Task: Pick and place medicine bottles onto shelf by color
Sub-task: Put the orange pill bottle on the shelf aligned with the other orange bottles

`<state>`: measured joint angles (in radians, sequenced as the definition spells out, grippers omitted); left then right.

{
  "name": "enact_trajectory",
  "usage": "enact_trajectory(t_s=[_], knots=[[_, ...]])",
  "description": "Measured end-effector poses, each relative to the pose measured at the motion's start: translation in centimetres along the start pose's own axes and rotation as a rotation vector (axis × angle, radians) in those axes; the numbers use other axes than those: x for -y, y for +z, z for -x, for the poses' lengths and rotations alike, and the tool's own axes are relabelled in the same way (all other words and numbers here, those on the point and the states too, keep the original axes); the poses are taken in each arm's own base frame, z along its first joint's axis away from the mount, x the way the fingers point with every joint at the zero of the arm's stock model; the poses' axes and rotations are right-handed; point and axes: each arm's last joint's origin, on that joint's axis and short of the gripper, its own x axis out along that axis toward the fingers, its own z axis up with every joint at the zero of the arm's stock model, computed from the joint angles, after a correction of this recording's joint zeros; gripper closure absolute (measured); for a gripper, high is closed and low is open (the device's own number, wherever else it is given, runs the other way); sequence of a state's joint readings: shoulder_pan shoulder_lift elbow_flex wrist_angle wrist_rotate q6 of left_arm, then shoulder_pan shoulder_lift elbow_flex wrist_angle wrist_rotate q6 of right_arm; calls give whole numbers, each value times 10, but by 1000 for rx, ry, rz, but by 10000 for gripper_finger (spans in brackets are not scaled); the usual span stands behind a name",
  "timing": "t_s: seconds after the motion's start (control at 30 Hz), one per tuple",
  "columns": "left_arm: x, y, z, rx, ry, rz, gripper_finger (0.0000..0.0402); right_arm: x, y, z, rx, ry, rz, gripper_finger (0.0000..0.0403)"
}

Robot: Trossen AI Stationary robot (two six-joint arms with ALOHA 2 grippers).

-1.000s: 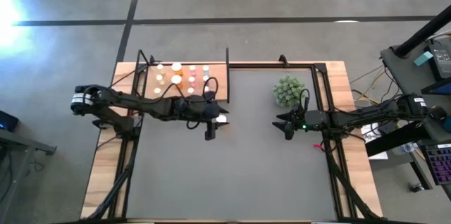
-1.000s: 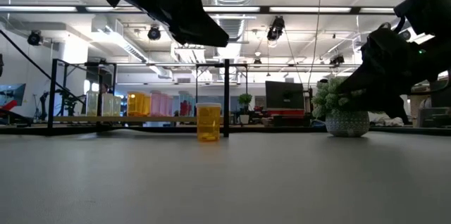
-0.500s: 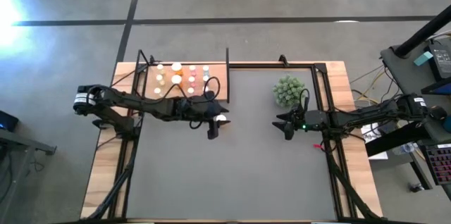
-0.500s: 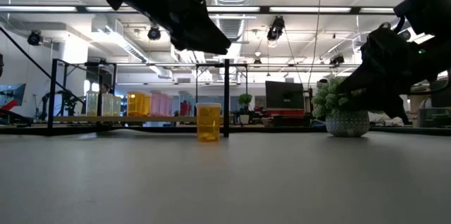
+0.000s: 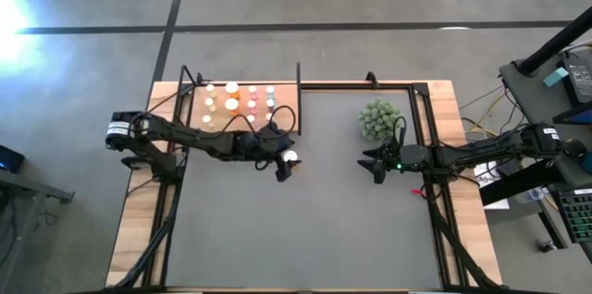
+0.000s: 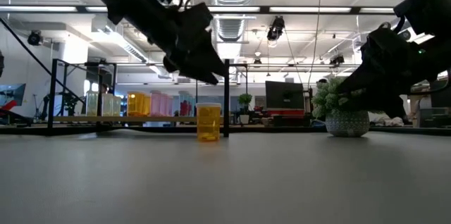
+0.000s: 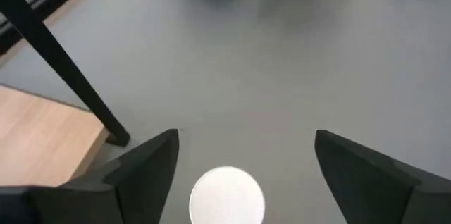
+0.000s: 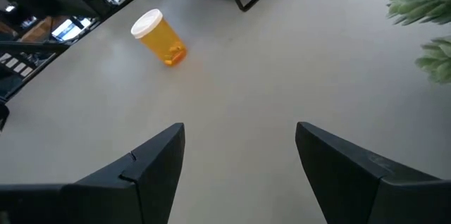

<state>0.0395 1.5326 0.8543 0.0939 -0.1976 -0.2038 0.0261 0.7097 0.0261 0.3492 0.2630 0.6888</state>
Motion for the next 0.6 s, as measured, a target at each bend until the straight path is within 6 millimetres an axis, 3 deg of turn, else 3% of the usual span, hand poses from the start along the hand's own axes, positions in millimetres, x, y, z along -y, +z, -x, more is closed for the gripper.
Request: enact_trajectory(t_s=[0.2, 0.33, 0.6], knots=[[0, -12, -14, -55, 30, -12, 81, 0, 0, 0, 0, 0, 0, 142], [-1, -16, -16, -66, 47, -16, 81, 0, 0, 0, 0, 0, 0, 142], [-6, -41, -19, -133, 86, 49, 81, 0, 0, 0, 0, 0, 0, 142]])
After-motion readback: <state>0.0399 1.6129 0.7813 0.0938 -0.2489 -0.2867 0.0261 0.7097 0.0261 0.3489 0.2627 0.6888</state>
